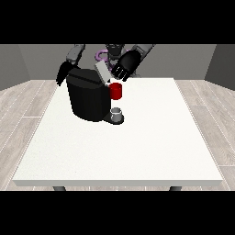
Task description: Insert the coffee pod into the coffee machine and close the lid
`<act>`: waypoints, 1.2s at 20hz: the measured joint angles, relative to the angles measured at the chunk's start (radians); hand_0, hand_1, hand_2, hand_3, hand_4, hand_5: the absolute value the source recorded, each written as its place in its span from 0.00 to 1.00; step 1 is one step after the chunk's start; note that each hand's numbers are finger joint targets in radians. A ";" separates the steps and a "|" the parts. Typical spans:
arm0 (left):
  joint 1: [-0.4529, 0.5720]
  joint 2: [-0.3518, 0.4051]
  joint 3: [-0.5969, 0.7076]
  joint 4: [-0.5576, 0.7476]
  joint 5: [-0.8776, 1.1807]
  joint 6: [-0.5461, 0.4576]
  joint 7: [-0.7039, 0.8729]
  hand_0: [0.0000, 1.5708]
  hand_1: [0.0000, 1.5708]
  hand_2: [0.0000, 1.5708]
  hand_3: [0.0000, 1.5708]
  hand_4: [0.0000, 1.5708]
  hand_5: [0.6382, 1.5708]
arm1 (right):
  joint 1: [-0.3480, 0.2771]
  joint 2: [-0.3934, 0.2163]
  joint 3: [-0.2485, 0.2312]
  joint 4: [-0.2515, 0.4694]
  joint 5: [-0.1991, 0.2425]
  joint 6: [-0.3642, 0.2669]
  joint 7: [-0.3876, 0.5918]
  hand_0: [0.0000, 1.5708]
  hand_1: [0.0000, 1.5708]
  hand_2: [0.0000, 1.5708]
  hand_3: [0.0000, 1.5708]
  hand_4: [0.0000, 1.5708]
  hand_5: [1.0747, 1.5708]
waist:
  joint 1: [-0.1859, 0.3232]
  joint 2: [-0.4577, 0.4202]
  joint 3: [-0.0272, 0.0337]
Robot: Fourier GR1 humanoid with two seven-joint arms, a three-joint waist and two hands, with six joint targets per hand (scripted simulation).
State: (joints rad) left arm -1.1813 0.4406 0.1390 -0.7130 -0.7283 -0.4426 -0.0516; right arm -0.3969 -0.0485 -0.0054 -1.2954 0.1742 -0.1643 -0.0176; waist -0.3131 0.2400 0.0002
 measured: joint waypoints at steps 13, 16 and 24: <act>-0.043 0.005 -0.002 0.045 -0.014 0.008 -0.033 0.76 0.76 0.79 0.76 0.27 1.00 | -0.040 -0.017 -0.028 -0.005 0.000 -0.012 0.037 0.00 0.00 0.00 0.00 0.10 1.00 | 0.005 0.054 0.0000; -0.051 -0.004 -0.005 0.051 -0.020 0.020 -0.032 0.74 0.74 0.78 0.76 0.27 1.00 | -0.059 -0.021 -0.035 -0.002 0.000 -0.017 0.043 0.00 0.00 0.00 0.00 0.00 1.00 | 0.008 0.063 0.0002; -0.072 -0.002 -0.005 0.062 -0.030 0.029 -0.033 0.77 0.77 0.79 0.77 0.23 1.00 | -0.056 -0.028 -0.045 0.010 -0.005 -0.012 0.035 0.00 0.00 0.00 0.00 0.00 1.00 | 0.007 0.061 -0.0003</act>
State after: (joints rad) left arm -1.2535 0.4386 0.1343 -0.6505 -0.7580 -0.4139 -0.0842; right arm -0.4526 -0.0764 -0.0503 -1.2854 0.1690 -0.1759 0.0171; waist -0.3057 0.3013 -0.0002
